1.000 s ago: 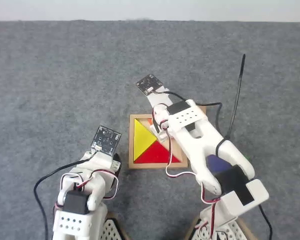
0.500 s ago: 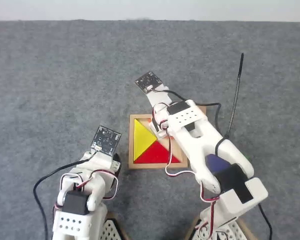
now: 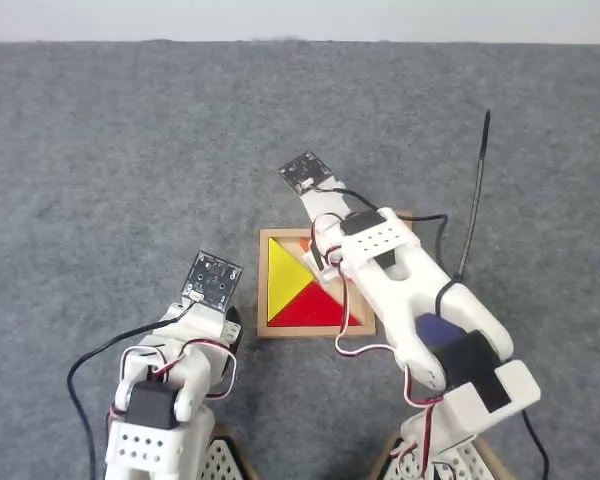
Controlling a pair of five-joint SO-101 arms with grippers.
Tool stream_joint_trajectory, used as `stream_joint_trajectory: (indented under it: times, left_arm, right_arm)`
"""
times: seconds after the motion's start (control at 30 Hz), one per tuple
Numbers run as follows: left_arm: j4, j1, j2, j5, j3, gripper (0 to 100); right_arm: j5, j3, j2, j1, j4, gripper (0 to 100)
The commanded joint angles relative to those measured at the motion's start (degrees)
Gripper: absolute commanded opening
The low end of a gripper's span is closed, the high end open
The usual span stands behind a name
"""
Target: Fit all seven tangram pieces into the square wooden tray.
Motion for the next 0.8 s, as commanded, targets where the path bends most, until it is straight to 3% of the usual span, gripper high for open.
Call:
stream_joint_trajectory:
  times: [0.0, 0.2, 0.77]
  left_arm:
    - [0.3, 0.1, -0.1, 0.4, -0.4, 9]
    - [0.3, 0.1, -0.1, 0.4, -0.4, 9]
    - [0.3, 0.1, -0.1, 0.4, -0.4, 9]
  right_arm:
    - [0.4, 2.6, -1.9, 1.2, 1.1, 14.3]
    - [-2.3, 9.1, -8.8, 1.1, 0.9, 14.3]
    - [0.1, 21.2, -33.4, 2.0, -5.9, 14.3]
